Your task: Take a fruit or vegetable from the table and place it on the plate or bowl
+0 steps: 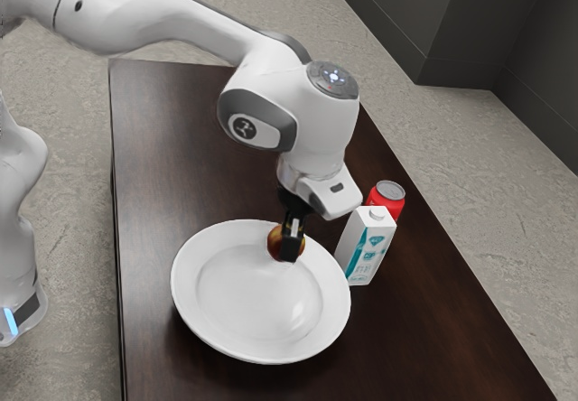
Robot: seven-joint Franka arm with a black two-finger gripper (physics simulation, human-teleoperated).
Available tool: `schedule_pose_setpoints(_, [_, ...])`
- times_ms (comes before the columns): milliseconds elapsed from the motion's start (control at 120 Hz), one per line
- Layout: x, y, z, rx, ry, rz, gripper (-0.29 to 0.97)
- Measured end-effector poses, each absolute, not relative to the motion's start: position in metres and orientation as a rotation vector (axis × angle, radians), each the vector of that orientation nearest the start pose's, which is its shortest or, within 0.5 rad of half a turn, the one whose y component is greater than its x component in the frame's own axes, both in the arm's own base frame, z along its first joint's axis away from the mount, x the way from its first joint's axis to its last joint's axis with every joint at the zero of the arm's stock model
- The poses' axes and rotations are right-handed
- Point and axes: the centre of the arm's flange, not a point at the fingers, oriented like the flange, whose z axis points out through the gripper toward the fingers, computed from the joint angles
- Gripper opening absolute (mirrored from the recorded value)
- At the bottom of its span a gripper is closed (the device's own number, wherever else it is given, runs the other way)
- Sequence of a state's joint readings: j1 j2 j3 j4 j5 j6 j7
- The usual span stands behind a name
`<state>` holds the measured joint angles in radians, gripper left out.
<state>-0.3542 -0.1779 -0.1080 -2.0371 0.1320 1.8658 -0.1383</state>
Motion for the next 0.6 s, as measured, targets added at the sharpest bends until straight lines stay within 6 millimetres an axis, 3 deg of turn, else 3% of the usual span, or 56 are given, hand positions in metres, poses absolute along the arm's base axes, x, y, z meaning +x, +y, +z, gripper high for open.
schedule_pose_setpoints(133, [0.468, -0.223, 0.511, -2.959, 0.530, -0.007, 0.62])
schedule_pose_setpoints(192, [0.478, -0.225, 0.537, -2.970, 0.521, -0.045, 0.63])
schedule_pose_setpoints(233, [0.498, -0.204, 0.570, -2.994, 0.444, -0.092, 0.64])
schedule_pose_setpoints(283, [0.523, -0.144, 0.611, -3.023, 0.270, -0.143, 0.64])
schedule_pose_setpoints(333, [0.537, -0.054, 0.640, -3.034, 0.028, -0.152, 0.65])
schedule_pose_setpoints(358, [0.536, -0.003, 0.666, -3.033, -0.107, -0.182, 0.65])
schedule_pose_setpoints(392, [0.522, 0.069, 0.718, -3.006, -0.301, -0.261, 0.65])
schedule_pose_setpoints(425, [0.489, 0.135, 0.779, -2.931, -0.484, -0.367, 0.66])
schedule_pose_setpoints(467, [0.447, 0.184, 0.827, -2.831, -0.630, -0.426, 0.66])
schedule_pose_setpoints(508, [0.426, 0.215, 0.839, -2.768, -0.708, -0.402, 0.66])
schedule_pose_setpoints(600, [0.425, 0.255, 0.806, -2.744, -0.762, -0.225, 0.66])
